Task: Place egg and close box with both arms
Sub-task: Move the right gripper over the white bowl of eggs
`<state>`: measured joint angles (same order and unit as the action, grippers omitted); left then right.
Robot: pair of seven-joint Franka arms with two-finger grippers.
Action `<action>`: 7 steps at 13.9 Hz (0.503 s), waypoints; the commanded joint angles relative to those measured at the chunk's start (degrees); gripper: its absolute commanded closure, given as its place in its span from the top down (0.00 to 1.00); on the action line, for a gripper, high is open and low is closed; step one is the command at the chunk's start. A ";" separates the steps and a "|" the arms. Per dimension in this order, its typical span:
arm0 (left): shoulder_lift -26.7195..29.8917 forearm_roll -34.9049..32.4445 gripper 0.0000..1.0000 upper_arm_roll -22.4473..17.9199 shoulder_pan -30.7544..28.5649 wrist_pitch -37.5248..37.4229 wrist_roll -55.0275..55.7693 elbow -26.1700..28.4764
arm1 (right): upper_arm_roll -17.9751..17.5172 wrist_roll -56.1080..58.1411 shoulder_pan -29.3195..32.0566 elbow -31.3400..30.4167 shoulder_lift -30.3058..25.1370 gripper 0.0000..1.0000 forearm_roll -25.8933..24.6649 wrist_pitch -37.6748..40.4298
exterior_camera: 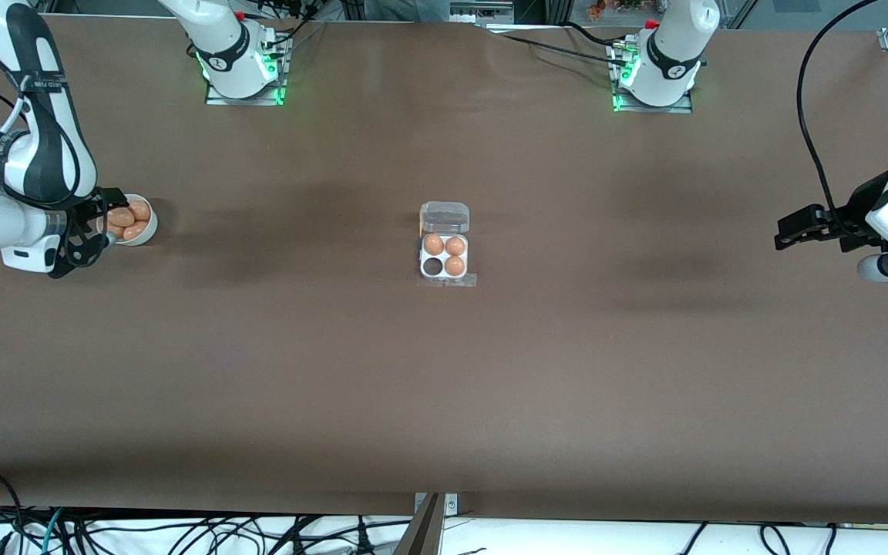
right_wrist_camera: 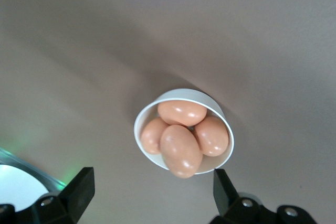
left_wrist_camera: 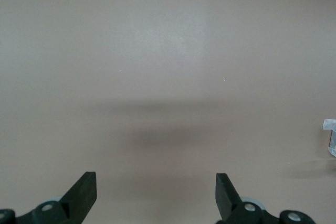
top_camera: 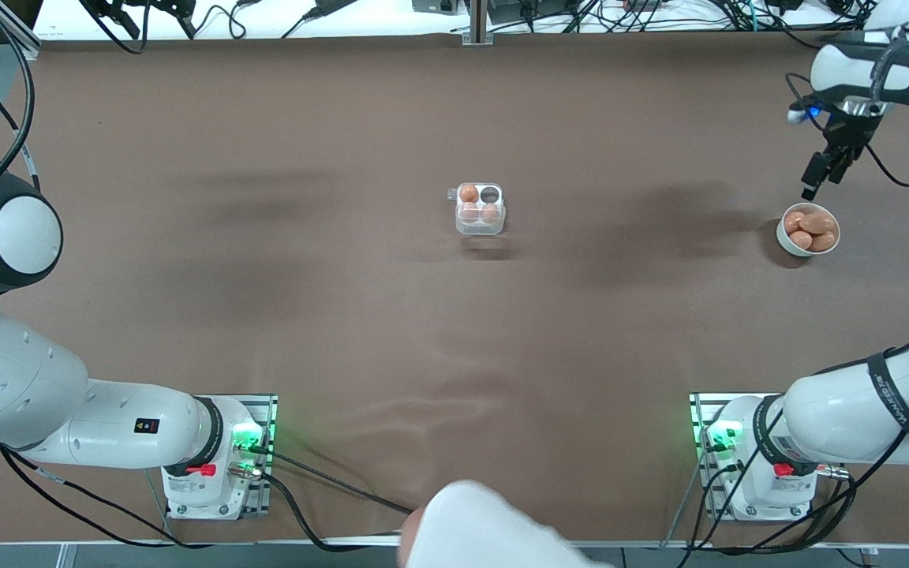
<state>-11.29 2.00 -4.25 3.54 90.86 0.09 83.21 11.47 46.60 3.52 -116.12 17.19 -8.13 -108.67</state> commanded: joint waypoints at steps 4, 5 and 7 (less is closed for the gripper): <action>0.21 -0.33 1.00 0.29 -0.29 -0.25 -0.62 -0.59 | 0.93 9.18 -0.18 -2.18 1.17 1.00 -1.36 -6.89; 0.21 -0.33 1.00 0.29 -0.29 -0.25 -0.62 -0.59 | 0.93 13.12 -0.09 -2.09 2.22 1.00 -1.36 -8.30; 0.30 -0.33 1.00 0.29 -0.29 -0.25 -0.70 -0.59 | 0.93 19.99 -0.01 -2.09 3.28 1.00 -1.19 -9.72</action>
<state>-11.29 2.00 -4.25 3.54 90.86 0.09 83.21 12.36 60.56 3.40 -117.93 19.49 -8.64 -116.75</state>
